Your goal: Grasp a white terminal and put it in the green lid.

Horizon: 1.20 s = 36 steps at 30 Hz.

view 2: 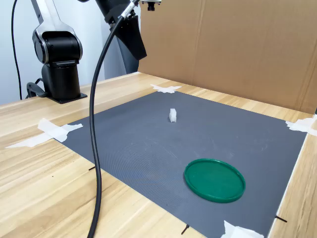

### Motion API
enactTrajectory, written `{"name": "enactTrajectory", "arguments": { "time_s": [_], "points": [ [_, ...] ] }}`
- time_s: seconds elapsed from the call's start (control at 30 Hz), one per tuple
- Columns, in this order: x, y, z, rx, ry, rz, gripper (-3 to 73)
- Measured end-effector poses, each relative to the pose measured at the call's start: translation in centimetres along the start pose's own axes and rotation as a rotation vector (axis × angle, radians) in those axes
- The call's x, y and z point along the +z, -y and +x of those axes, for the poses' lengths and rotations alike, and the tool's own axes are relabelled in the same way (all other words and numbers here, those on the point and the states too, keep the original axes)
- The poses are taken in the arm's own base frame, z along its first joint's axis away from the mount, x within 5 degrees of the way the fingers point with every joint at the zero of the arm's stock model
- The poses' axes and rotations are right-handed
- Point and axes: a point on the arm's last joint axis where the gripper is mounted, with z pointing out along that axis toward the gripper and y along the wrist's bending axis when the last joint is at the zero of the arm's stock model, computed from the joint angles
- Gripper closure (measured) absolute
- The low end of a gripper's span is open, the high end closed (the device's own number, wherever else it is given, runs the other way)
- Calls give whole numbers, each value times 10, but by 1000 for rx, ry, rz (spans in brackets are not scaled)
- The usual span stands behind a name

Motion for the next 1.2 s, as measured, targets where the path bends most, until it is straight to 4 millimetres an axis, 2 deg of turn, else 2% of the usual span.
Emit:
{"name": "enactTrajectory", "arguments": {
  "time_s": [0.1, 0.13, 0.2, 0.3, 0.43, 0.53, 0.67, 0.83, 1.03, 1.2],
  "points": [
    [3, 9, -7, 1, -2, -2, 73],
    [0, 16, -15, -4, 3, -2, 43],
    [-2, 19, -24, -27, -7, -39, 34],
    [11, 13, -54, -119, -88, -199, 29],
    [23, 24, -72, -139, -136, -192, 29],
    [28, 27, -75, -144, -149, -198, 29],
    [65, 36, -68, -210, -267, -264, 29],
    [85, 43, -67, -330, -272, -248, 29],
    [88, 42, -71, -430, -248, -237, 29],
    [91, 26, -83, -462, -239, -235, 29]
  ]
}}
